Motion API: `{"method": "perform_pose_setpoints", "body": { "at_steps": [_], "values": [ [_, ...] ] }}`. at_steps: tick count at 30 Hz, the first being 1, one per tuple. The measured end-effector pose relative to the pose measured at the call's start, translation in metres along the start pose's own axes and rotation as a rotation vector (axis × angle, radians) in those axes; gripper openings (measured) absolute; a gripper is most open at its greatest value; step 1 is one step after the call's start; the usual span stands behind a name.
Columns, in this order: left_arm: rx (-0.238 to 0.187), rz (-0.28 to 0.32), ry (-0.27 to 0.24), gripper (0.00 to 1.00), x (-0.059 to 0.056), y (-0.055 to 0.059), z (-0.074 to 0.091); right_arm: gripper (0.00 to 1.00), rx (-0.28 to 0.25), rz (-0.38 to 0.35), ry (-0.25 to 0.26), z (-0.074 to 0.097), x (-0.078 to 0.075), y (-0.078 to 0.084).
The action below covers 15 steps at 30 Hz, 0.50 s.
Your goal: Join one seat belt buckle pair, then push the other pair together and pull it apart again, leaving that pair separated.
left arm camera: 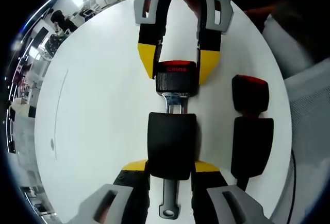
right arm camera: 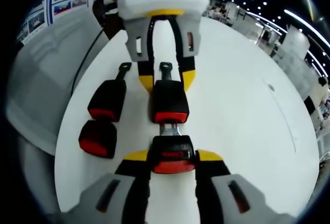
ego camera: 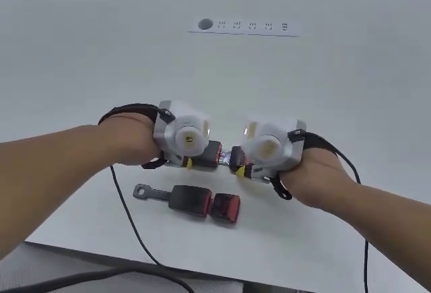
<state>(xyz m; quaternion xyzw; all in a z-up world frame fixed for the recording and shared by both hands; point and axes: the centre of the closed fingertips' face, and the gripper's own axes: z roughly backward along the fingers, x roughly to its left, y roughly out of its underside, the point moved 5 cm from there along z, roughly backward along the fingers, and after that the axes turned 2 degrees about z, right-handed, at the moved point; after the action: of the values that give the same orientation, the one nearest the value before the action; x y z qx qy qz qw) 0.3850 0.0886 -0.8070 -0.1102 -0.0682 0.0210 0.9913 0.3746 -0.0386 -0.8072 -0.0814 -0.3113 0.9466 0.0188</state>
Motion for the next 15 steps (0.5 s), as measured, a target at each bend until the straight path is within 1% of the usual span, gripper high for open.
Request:
{"method": "perform_pose_setpoints", "body": {
  "at_steps": [4,7,10,11,12,15],
  "values": [
    [0.008,0.001,0.001,0.31,0.000,-0.001,0.000,0.33,-0.006,0.013,0.003,0.001,0.002,0.000],
    [0.016,-0.004,0.003,0.31,-0.001,-0.001,0.000,0.33,-0.002,0.007,0.006,0.004,0.003,0.004],
    [0.019,-0.006,0.005,0.31,0.000,-0.002,0.000,0.33,0.007,-0.007,0.005,0.012,0.005,0.014],
    [0.019,-0.007,0.006,0.31,0.000,-0.002,0.000,0.33,0.019,-0.012,0.004,0.014,0.006,0.018],
    [0.019,-0.007,0.006,0.31,0.000,-0.002,0.000,0.33,0.012,-0.014,0.008,0.016,0.006,0.021],
    [0.022,-0.005,0.004,0.31,0.001,-0.002,-0.001,0.33,0.017,-0.030,0.017,0.027,0.006,0.035]
  ]
}}
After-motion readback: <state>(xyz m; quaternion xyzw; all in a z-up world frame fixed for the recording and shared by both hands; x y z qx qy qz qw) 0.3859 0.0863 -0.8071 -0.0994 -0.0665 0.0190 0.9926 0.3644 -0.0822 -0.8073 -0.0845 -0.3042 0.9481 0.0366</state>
